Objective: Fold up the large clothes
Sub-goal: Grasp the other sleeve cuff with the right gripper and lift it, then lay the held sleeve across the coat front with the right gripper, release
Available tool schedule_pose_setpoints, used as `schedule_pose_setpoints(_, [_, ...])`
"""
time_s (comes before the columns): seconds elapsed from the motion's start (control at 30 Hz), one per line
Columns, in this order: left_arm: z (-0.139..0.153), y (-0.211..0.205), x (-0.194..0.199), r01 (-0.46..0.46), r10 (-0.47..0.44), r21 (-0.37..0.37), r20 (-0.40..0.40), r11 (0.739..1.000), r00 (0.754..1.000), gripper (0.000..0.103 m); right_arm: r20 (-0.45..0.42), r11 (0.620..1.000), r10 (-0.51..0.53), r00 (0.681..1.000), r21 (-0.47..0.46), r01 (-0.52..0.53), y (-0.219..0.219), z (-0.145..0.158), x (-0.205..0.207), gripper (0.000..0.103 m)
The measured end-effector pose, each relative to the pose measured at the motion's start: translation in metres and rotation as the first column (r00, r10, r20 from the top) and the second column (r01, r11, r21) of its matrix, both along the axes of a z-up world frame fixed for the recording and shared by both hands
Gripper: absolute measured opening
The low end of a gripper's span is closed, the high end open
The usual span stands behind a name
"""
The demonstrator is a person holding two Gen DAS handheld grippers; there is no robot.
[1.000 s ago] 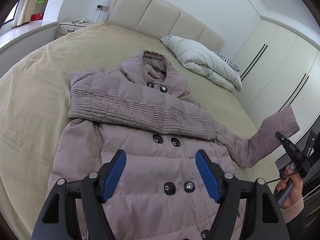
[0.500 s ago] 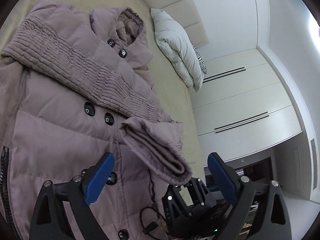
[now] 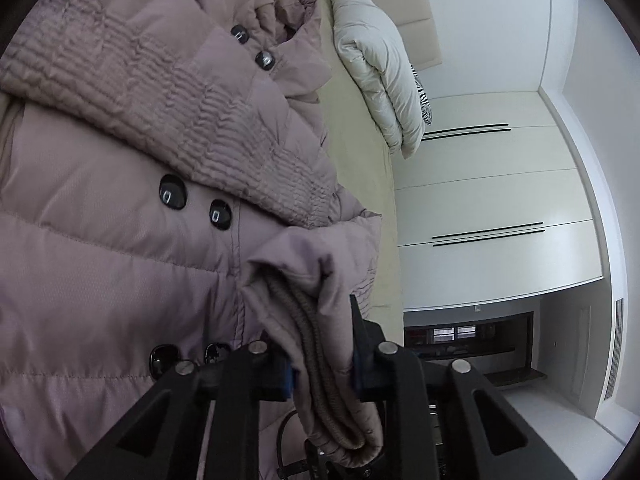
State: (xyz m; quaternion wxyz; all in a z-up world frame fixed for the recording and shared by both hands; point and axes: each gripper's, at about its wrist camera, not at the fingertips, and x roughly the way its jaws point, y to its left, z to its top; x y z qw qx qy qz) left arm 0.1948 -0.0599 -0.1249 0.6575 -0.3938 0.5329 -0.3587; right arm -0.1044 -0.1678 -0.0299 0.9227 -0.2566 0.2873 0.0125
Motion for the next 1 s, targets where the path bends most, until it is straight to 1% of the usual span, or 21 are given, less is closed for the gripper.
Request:
schedule_pose_setpoints(0.03, [0.011,0.005,0.004,-0.014,0.013,0.009,0.032,1.000,0.999,0.019,0.001,1.000,0.014,1.000,0.025,-0.014,-0.001,0.002,-0.002,0.023])
schedule_pose_setpoints(0.07, [0.025,0.012,0.010,-0.034,0.032,0.027,0.082,0.999,0.996,0.019,0.008,0.998,0.021,1.000,0.057,-0.021,-0.003,0.005,-0.004,0.029])
schedule_pose_setpoints(0.1, [0.039,0.021,0.018,-0.057,0.051,0.043,0.130,0.997,0.990,0.019,0.012,0.995,0.013,1.000,0.096,-0.014,-0.007,0.010,-0.006,0.048])
schedule_pose_setpoints(0.13, [0.053,0.031,0.027,-0.080,0.070,0.057,0.165,0.995,0.984,0.019,0.018,0.990,0.000,1.000,0.144,-0.003,-0.014,0.015,-0.010,0.071])
schedule_pose_setpoints(0.17, [0.065,0.043,0.037,-0.103,0.087,0.075,0.196,0.992,0.977,0.019,0.032,0.980,-0.009,0.999,0.198,0.003,-0.021,0.020,-0.019,0.074])
schedule_pose_setpoints(0.2, [0.077,0.055,0.047,-0.130,0.103,0.103,0.234,0.986,0.967,0.019,0.048,0.965,-0.021,0.999,0.261,0.008,-0.033,0.026,-0.023,0.075])
schedule_pose_setpoints(0.23, [0.087,0.066,0.057,-0.160,0.118,0.136,0.273,0.978,0.955,0.019,0.045,0.951,-0.044,0.998,0.306,0.029,-0.044,0.030,-0.026,0.075])
schedule_pose_setpoints(0.3, [0.097,0.089,0.077,-0.212,0.140,0.197,0.327,0.957,0.934,0.019,0.002,0.917,-0.096,0.995,0.390,0.087,-0.071,0.033,-0.019,0.075])
schedule_pose_setpoints(0.37, [0.092,0.110,0.096,-0.273,0.172,0.269,0.346,0.924,0.922,0.019,-0.067,0.847,-0.144,0.987,0.508,0.158,-0.108,0.029,-0.005,0.075])
schedule_pose_setpoints(0.4, [0.082,0.117,0.107,-0.289,0.180,0.303,0.341,0.908,0.923,0.019,-0.105,0.803,-0.164,0.981,0.564,0.195,-0.125,0.026,0.000,0.075])
schedule_pose_setpoints(0.43, [0.070,0.123,0.116,-0.291,0.175,0.343,0.331,0.893,0.927,0.019,-0.147,0.749,-0.190,0.971,0.618,0.240,-0.143,0.022,0.006,0.075])
schedule_pose_setpoints(0.5, [0.042,0.130,0.131,-0.296,0.174,0.419,0.306,0.858,0.936,0.019,-0.192,0.663,-0.220,0.956,0.690,0.291,-0.173,0.015,0.019,0.075])
schedule_pose_setpoints(0.53, [0.028,0.134,0.136,-0.291,0.175,0.435,0.288,0.852,0.942,0.019,-0.204,0.620,-0.233,0.951,0.723,0.307,-0.186,0.015,0.023,0.075])
schedule_pose_setpoints(0.63, [-0.006,0.144,0.146,-0.289,0.196,0.454,0.241,0.843,0.951,0.020,-0.217,0.535,-0.246,0.945,0.782,0.319,-0.216,0.014,0.040,0.075])
schedule_pose_setpoints(0.67, [-0.013,0.146,0.147,-0.287,0.198,0.457,0.234,0.842,0.952,0.022,-0.219,0.518,-0.245,0.945,0.794,0.318,-0.221,0.013,0.049,0.075])
schedule_pose_setpoints(0.8, [-0.025,0.149,0.144,-0.301,0.208,0.470,0.240,0.829,0.948,0.030,-0.224,0.456,-0.221,0.949,0.837,0.303,-0.239,0.016,0.097,0.075])
schedule_pose_setpoints(0.83, [-0.025,0.149,0.144,-0.304,0.208,0.475,0.245,0.826,0.947,0.034,-0.226,0.433,-0.204,0.952,0.852,0.295,-0.243,0.016,0.112,0.074])
schedule_pose_setpoints(0.9, [-0.023,0.151,0.144,-0.305,0.203,0.479,0.254,0.823,0.946,0.038,-0.239,0.389,-0.176,0.955,0.874,0.290,-0.246,0.015,0.143,0.072])
schedule_pose_setpoints(0.93, [-0.019,0.153,0.142,-0.316,0.206,0.491,0.266,0.812,0.942,0.041,-0.250,0.369,-0.157,0.955,0.882,0.291,-0.246,0.013,0.159,0.069])
schedule_pose_setpoints(0.97, [-0.014,0.157,0.140,-0.338,0.214,0.506,0.287,0.794,0.934,0.043,-0.258,0.355,-0.141,0.956,0.888,0.292,-0.246,0.011,0.175,0.067])
schedule_pose_setpoints(1.0, [-0.006,0.162,0.137,-0.372,0.229,0.523,0.318,0.767,0.920,0.043,-0.276,0.344,-0.134,0.952,0.888,0.305,-0.247,0.005,0.190,0.065])
